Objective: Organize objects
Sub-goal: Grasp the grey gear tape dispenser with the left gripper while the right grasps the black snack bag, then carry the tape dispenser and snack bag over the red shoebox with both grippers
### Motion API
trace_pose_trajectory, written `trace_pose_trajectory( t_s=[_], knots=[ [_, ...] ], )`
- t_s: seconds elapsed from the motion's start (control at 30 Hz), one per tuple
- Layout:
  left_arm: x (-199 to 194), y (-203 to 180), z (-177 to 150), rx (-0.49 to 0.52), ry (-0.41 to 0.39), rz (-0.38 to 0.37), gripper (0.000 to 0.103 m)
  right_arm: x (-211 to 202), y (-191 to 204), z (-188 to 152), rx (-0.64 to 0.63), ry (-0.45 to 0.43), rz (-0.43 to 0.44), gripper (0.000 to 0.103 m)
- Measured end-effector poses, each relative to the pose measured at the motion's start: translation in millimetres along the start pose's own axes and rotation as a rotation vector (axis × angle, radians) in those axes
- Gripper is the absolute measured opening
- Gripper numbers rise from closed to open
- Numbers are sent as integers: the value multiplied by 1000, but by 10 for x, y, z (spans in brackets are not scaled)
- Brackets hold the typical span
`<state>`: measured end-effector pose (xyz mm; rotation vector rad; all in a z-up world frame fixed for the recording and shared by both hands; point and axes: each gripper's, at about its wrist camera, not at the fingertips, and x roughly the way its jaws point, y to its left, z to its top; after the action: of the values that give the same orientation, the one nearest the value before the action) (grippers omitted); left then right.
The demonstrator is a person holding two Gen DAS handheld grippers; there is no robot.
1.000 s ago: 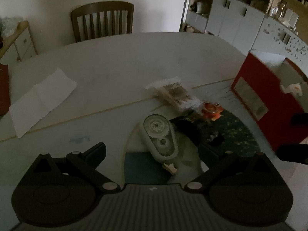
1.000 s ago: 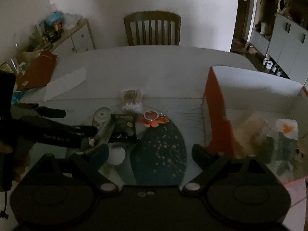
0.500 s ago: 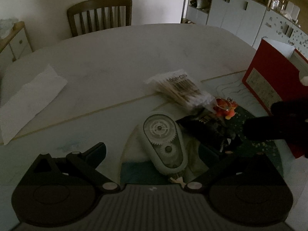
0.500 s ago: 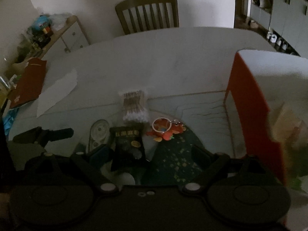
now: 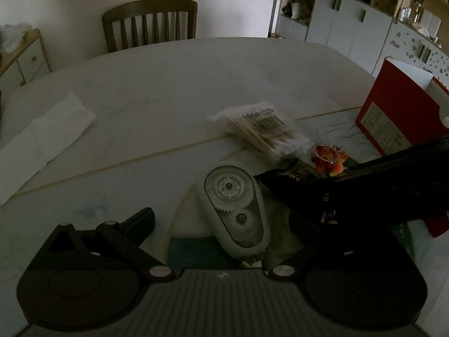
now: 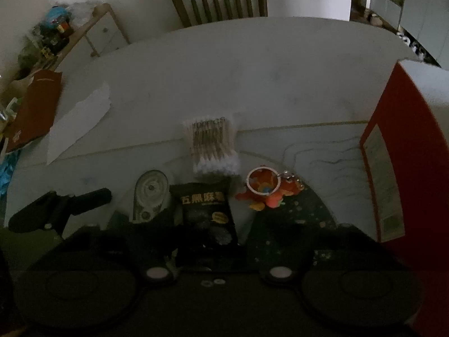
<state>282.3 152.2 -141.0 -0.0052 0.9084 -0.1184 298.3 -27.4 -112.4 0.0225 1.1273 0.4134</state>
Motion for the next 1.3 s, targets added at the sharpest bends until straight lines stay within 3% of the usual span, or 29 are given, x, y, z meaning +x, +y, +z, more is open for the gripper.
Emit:
trace_pose_trajectory(
  t_s=[0.13, 0.2, 0.27, 0.43, 0.83, 1.3],
  knots=[
    [-12, -21, -25, 14, -14, 11, 98, 42, 11, 10, 14, 13, 4, 55],
    [-25, -47, -28, 34, -21, 13, 86, 53, 15, 9, 19, 15, 6, 52],
    [-42, -62, -24, 46, -28, 17, 73, 65, 6, 12, 33, 27, 16, 41],
    [-79, -25, 7, 27, -32, 15, 45, 50, -10, 5, 50, 32, 28, 36],
    [-205, 99, 24, -55, -29, -18, 45, -244, -56, -44, 81, -14, 43, 34],
    [-811, -63, 103, -69, -62, -73, 45, -932, -136, -187, 69, -120, 15, 34]
  ],
)
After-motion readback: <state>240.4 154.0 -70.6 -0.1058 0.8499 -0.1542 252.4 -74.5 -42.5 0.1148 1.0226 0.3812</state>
